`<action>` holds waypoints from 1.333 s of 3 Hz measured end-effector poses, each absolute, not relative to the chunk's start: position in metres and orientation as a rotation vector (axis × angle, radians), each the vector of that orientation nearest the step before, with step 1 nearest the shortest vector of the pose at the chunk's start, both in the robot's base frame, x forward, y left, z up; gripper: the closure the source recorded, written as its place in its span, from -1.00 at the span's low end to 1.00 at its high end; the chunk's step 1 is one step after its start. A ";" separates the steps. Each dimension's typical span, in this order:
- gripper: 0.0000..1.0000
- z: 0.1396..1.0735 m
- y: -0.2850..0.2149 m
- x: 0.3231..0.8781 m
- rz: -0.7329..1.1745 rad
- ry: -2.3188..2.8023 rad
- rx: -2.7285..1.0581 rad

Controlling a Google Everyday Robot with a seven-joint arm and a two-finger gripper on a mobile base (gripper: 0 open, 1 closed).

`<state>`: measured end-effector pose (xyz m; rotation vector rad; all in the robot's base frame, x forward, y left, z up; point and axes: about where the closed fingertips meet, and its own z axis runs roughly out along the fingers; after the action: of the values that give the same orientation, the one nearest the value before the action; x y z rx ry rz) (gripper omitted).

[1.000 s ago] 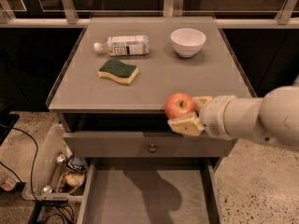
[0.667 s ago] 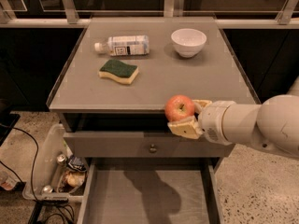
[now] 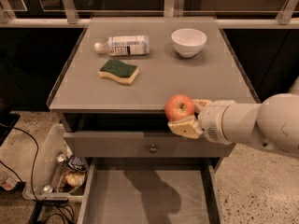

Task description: Place apple into middle drawer

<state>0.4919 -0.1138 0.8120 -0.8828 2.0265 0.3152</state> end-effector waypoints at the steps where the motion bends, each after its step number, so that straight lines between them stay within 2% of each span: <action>1: 1.00 0.811 -0.109 0.486 0.322 2.028 -0.892; 2: 1.00 0.793 -0.084 0.437 0.376 2.047 -0.959; 3: 1.00 0.747 -0.048 0.351 0.495 2.088 -1.033; 4: 1.00 0.702 -0.059 0.296 0.566 2.130 -0.938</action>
Offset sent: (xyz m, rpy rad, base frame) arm -0.2399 -0.0349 -0.0762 0.1074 0.1059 -0.0305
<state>0.2963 -0.0587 0.7017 -0.9378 2.1303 0.5664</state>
